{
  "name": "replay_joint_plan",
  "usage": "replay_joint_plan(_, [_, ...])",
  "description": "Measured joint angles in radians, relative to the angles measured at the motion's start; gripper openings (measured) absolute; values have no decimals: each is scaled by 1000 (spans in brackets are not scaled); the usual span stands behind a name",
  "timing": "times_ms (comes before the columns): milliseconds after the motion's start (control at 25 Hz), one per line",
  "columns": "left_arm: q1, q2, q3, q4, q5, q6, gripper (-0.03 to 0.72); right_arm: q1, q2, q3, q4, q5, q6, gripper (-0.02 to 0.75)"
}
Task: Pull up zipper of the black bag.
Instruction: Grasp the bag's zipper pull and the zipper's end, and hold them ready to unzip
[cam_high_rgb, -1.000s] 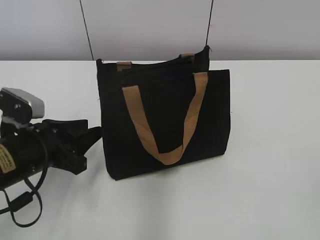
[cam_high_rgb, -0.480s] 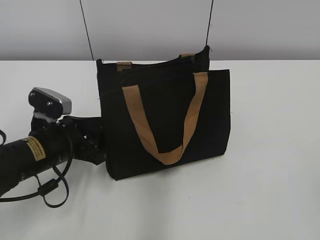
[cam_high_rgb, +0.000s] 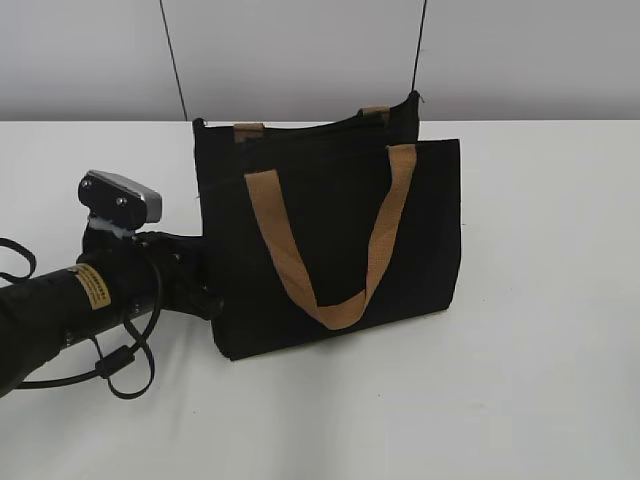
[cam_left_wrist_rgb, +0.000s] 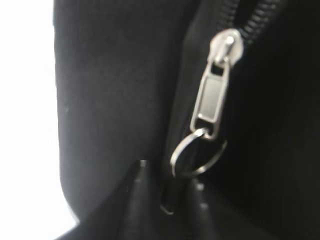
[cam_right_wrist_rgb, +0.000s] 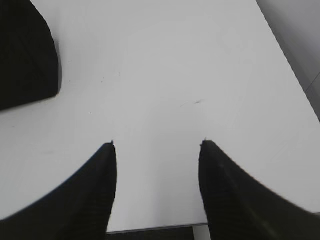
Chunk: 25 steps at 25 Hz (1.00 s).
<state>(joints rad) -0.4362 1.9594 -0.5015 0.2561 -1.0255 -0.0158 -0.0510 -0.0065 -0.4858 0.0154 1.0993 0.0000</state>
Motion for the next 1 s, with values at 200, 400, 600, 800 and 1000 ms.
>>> replay_joint_plan(200, [0, -1, 0, -19, 9, 2, 21, 0, 0, 0, 0, 0, 0, 413])
replay_joint_plan(400, [0, -97, 0, -29, 79, 16, 20, 0, 0, 0, 0, 0, 0, 413])
replay_joint_plan(600, [0, -283, 0, -29, 223, 30, 19, 0, 0, 0, 0, 0, 0, 413])
replay_joint_plan(800, [0, -459, 1, -26, 381, 44, 19, 0, 0, 0, 0, 0, 0, 413])
replay_joint_plan(1000, [0, -571, 1, 18, 473, 51, 17, 0, 0, 0, 0, 0, 0, 413])
